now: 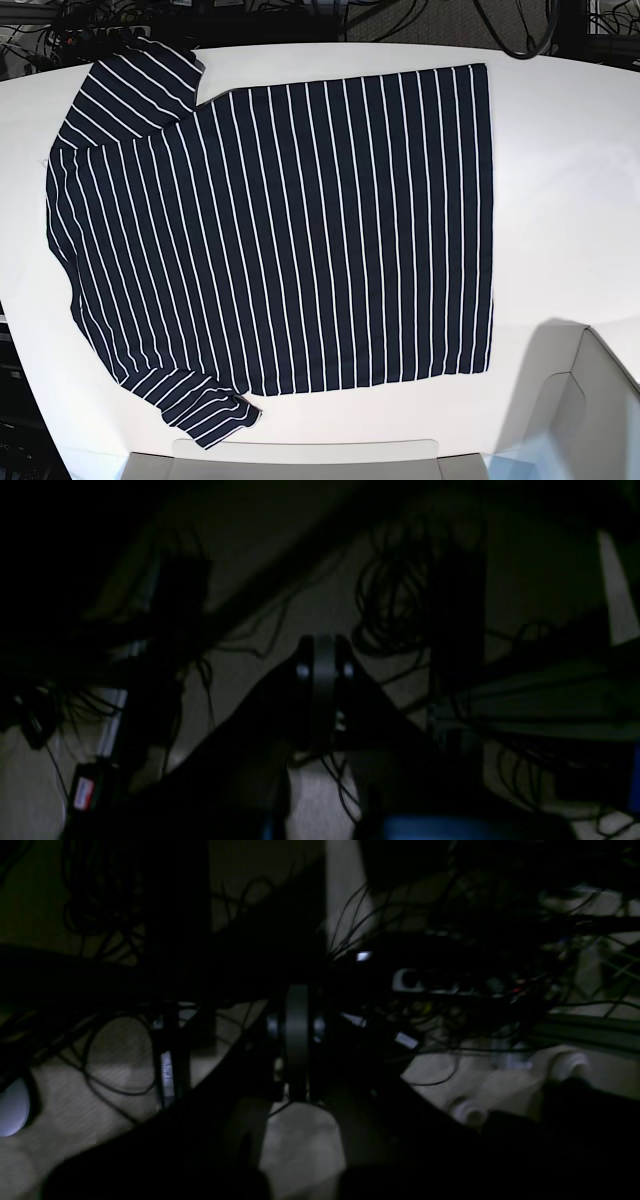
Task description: Fold the T-shirt properly
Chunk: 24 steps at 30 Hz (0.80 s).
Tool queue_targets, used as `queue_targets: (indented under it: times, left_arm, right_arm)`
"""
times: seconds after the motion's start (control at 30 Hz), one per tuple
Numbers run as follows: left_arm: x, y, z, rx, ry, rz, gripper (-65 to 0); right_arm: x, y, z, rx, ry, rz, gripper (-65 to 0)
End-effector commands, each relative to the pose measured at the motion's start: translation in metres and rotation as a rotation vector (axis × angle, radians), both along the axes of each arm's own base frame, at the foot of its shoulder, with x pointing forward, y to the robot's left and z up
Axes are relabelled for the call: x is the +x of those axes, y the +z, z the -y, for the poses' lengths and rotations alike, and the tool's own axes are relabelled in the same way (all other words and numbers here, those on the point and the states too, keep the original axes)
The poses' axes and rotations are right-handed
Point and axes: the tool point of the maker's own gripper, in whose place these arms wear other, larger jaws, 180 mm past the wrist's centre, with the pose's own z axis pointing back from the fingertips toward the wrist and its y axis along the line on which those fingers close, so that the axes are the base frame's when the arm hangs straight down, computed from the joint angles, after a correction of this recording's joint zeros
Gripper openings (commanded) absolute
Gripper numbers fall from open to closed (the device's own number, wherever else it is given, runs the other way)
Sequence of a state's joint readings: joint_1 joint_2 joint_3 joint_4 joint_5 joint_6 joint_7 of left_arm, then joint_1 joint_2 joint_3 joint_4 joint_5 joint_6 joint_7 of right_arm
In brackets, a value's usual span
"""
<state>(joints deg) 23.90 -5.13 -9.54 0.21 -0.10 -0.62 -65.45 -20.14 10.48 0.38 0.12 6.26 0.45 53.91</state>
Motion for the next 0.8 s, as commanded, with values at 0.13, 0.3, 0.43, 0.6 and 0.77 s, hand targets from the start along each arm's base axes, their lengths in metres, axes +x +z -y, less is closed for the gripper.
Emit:
queue_targets:
  times: [0.13, 0.3, 0.43, 0.6, 0.77]
  left_arm:
    - [-0.015, 0.034, -0.002, 0.050, -0.041, 0.120, -64.6]
    - [-0.018, 0.046, -0.007, 0.070, -0.058, 0.156, -64.6]
    - [-0.016, 0.073, -0.005, 0.093, -0.081, 0.247, -64.6]
    - [-0.007, 0.121, -0.002, 0.126, -0.115, 0.384, -64.6]
    - [0.012, 0.168, 0.000, 0.158, -0.145, 0.517, -64.6]
  right_arm:
    - [-0.005, 0.029, 0.006, -0.014, 0.024, 0.152, -64.7]
    - [-0.017, 0.032, 0.004, -0.007, 0.029, 0.145, -64.7]
    - [-0.018, 0.045, -0.008, 0.024, 0.048, 0.204, -64.7]
    - [-0.011, 0.078, -0.032, 0.087, 0.078, 0.329, -64.7]
    - [0.006, 0.131, -0.049, 0.147, 0.039, 0.495, -64.7]
